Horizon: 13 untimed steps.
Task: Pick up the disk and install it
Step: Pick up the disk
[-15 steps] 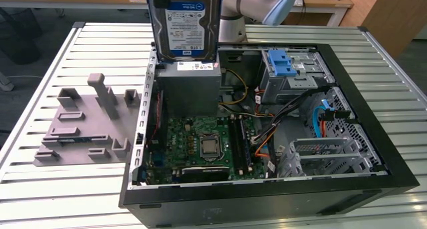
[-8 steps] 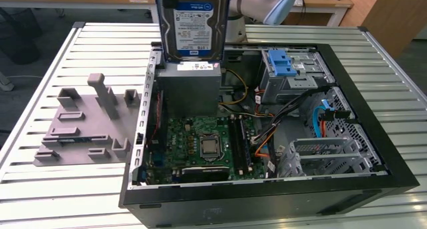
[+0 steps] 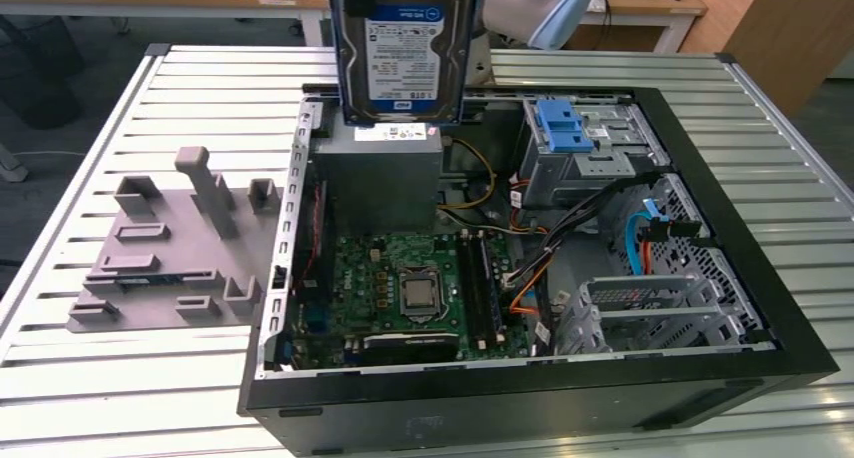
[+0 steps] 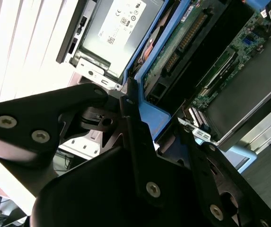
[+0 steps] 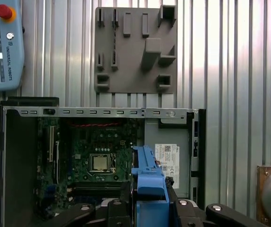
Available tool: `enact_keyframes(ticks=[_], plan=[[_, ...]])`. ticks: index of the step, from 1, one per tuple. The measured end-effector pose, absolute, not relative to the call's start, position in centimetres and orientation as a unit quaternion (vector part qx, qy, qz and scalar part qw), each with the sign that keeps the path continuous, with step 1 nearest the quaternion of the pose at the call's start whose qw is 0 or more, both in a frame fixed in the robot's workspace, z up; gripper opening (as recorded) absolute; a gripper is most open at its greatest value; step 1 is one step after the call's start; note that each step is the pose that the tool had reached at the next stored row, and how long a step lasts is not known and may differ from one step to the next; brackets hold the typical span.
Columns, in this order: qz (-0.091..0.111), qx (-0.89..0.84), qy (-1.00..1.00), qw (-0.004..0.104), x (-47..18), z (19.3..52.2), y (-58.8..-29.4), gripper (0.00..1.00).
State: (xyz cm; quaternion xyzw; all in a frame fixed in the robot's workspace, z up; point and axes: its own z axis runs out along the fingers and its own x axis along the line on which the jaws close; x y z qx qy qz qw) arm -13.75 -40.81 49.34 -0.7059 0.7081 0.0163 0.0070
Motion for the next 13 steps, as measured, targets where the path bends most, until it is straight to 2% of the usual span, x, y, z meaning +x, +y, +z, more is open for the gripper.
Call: enact_keyframes(ticks=[13], plan=[[0.016, -0.706, 0.708, 0.007, -11.2, 49.3, -40.8, 0.36]])
